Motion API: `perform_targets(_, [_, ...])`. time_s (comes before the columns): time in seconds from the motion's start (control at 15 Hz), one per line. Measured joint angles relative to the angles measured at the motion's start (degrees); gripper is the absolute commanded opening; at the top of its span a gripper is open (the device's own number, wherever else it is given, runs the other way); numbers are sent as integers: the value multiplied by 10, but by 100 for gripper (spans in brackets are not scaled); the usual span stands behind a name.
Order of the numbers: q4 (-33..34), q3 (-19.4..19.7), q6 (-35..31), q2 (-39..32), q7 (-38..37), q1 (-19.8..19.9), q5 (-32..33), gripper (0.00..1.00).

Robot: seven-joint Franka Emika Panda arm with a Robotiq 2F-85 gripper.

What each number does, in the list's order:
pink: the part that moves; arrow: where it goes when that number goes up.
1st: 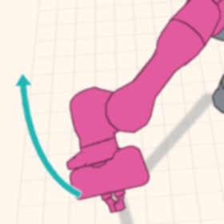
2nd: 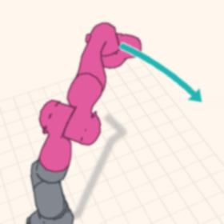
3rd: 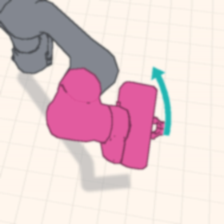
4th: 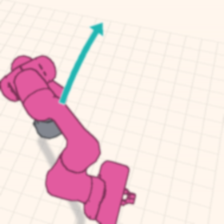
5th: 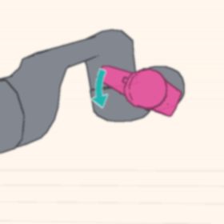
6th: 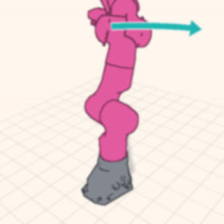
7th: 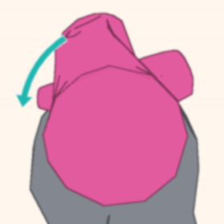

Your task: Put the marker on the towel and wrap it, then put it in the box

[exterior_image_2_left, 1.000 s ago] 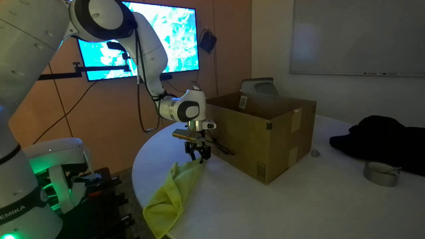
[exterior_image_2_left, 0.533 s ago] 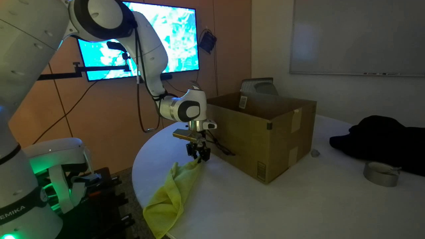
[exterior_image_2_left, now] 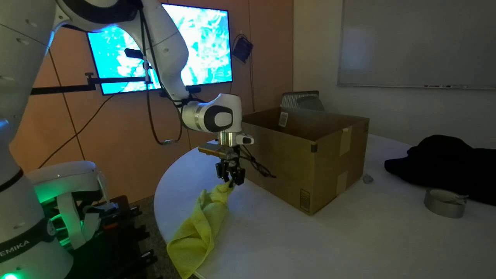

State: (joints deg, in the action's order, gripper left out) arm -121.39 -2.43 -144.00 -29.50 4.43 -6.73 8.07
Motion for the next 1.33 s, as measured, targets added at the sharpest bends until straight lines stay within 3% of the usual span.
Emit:
perform_targets(0.53, [-116,24,47,151,-67,3,10,2])
perform_targets(1.07, [-154,32,80,146,-121,23,4,5])
perform_targets(1.13, [-155,32,80,139,-122,27,-2,35])
perform_targets(1.2, [-155,32,80,132,-122,31,-10,36])
perform_targets(1.33, [-155,32,80,119,-121,37,-26,49])
